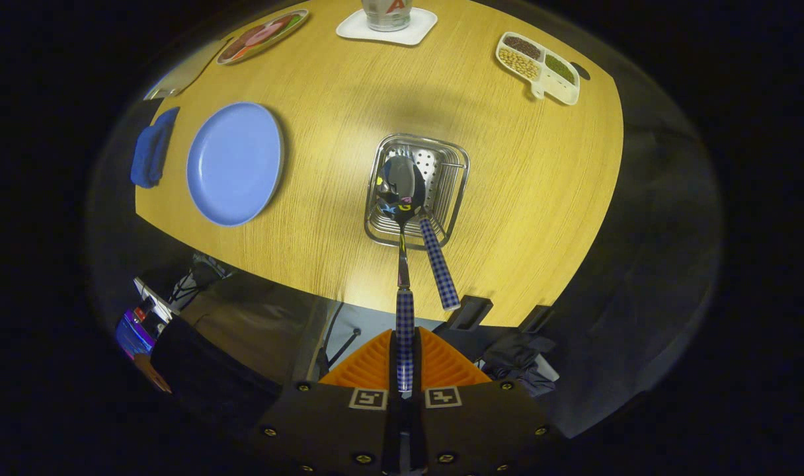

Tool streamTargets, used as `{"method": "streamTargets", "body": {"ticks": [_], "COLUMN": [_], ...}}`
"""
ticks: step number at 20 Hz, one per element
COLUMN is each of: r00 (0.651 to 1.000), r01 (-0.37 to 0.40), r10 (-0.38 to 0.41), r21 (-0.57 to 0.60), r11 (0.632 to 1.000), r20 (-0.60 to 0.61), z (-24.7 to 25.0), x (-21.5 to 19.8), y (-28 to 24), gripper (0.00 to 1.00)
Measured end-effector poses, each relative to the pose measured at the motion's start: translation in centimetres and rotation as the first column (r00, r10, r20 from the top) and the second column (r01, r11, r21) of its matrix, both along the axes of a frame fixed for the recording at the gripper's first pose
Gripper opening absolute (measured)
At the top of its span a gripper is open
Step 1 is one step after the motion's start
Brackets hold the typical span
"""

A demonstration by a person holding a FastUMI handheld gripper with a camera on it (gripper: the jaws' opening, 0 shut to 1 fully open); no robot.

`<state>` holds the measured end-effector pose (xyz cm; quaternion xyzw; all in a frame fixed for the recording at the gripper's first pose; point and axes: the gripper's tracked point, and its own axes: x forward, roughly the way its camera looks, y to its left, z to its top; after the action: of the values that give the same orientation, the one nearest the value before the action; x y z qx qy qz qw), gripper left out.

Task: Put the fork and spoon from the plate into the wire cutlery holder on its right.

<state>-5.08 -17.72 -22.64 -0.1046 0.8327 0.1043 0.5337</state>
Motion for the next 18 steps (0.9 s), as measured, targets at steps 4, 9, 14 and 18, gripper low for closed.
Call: {"method": "streamTargets", "body": {"ticks": [4, 9, 14, 18], "r00": [0.997, 0.990, 0.991, 0.997], "r01": [0.016, 0.012, 0.020, 0.001], "r10": [-0.017, -0.020, -0.028, -0.005], "r21": [-0.025, -0.060, -0.066, -0.052], "r11": [1.000, 0.998, 0.998, 0.999], "r20": [-0.076, -0.141, -0.128, -0.076], "z": [-1.4, -3.2, -3.9, -3.5], "x": [0.3, 0.7, 2.1, 3.3], "y": [0.4, 0.6, 0.8, 1.1], "gripper": [0.06, 0.06, 0.09, 0.29]}}
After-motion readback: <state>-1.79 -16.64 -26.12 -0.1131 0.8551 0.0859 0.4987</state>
